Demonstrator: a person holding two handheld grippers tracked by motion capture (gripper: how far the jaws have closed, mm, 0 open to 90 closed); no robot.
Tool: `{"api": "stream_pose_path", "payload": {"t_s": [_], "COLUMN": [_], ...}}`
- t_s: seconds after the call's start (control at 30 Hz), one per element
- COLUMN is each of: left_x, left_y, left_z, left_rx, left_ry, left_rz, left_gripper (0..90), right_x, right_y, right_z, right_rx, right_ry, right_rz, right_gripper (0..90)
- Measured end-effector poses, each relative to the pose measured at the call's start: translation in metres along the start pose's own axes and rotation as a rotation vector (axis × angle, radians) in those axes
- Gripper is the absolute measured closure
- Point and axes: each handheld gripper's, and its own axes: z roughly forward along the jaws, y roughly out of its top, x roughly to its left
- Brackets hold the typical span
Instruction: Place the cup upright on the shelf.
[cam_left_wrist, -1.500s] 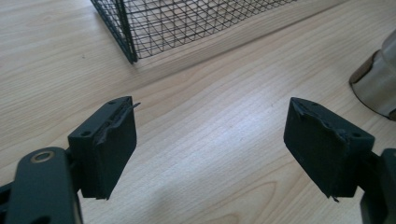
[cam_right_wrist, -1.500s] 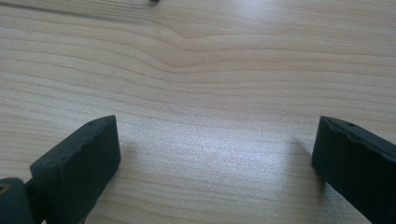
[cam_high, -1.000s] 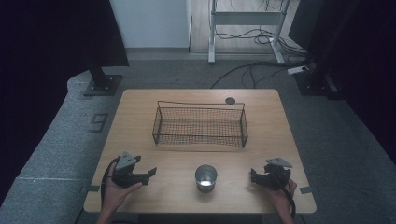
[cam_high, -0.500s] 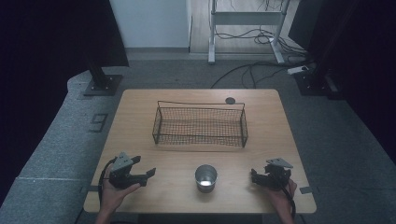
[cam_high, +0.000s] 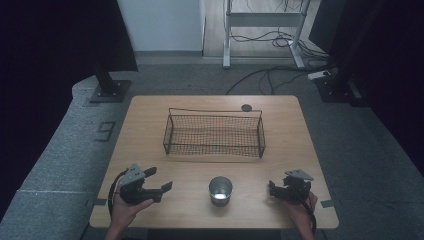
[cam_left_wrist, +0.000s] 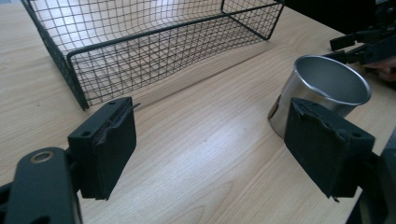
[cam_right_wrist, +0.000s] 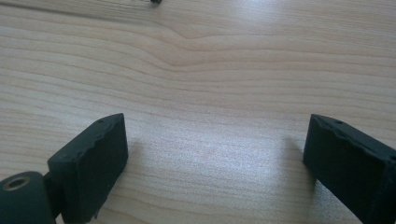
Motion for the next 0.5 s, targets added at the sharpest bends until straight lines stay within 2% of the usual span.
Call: {"api": "stream_pose_path", "payload": {"t_s": [0.33, 0.5], "left_x": [-0.011, -0.017], "left_y": [0.003, 0.005], "left_z": [0.009, 0.012], "left_rx": [0.022, 0.026], "left_ry": [-0.040, -0.044], "left_rz": [0.009, 0.014], "left_gripper": [16.4, 15.6], "right_x": [0.000, 0.000], "right_y": [0.000, 0.000], "right_z": [0.000, 0.000], "right_rx": [-0.002, -0.003], "right_ry": [-0.002, -0.001], "right_rz": [0.002, 0.000], "right_gripper": [7.2, 7.7]}}
